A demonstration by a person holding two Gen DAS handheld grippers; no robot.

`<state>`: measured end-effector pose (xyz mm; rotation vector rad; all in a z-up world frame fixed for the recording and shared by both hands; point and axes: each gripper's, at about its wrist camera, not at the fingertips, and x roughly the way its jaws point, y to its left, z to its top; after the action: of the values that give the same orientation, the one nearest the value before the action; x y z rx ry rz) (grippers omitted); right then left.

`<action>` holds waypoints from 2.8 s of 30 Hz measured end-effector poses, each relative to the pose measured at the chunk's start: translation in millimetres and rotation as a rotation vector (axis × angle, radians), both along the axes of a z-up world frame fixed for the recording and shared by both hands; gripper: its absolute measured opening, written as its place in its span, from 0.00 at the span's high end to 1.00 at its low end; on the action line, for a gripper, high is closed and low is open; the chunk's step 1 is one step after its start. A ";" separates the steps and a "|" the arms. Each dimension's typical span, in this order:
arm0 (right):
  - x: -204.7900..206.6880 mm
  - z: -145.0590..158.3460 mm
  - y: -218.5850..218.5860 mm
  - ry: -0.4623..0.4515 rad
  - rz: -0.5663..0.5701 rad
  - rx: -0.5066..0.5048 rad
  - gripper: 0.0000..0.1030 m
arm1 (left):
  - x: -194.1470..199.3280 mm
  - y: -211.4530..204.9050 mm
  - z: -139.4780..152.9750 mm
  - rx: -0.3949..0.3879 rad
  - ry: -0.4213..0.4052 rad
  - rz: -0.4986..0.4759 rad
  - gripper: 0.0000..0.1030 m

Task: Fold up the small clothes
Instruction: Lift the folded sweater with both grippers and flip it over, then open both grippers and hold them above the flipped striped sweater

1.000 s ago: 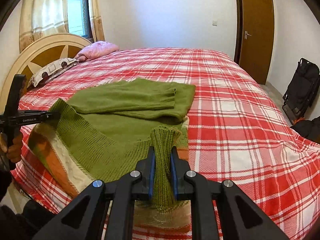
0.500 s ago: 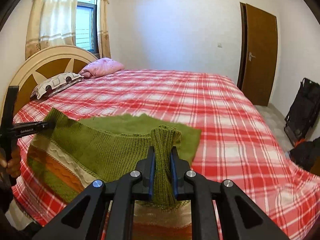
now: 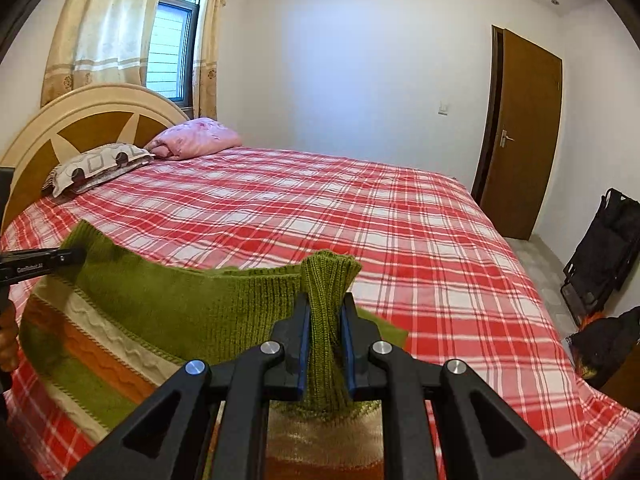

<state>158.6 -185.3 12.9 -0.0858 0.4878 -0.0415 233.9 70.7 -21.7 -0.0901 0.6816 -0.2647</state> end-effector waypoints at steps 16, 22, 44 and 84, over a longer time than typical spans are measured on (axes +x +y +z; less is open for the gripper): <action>100.2 -44.7 -12.8 0.053 -0.077 -0.023 0.87 | 80.9 -12.9 -28.1 0.013 0.037 0.108 0.88; 136.5 -82.1 -23.3 0.122 -0.103 -0.047 0.87 | 103.0 -23.2 -57.4 0.056 0.100 0.126 0.88; 90.3 -53.4 -63.5 0.018 -0.252 0.141 0.55 | 52.2 48.5 -31.9 0.089 0.141 0.312 0.47; -50.7 -139.9 18.5 0.223 -0.047 0.140 0.45 | -73.2 -21.7 -66.0 0.308 0.081 0.192 0.17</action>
<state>107.9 -166.8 -127.0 0.0593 0.7137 -0.0444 160.6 49.0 -87.7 0.1287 0.7819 0.0303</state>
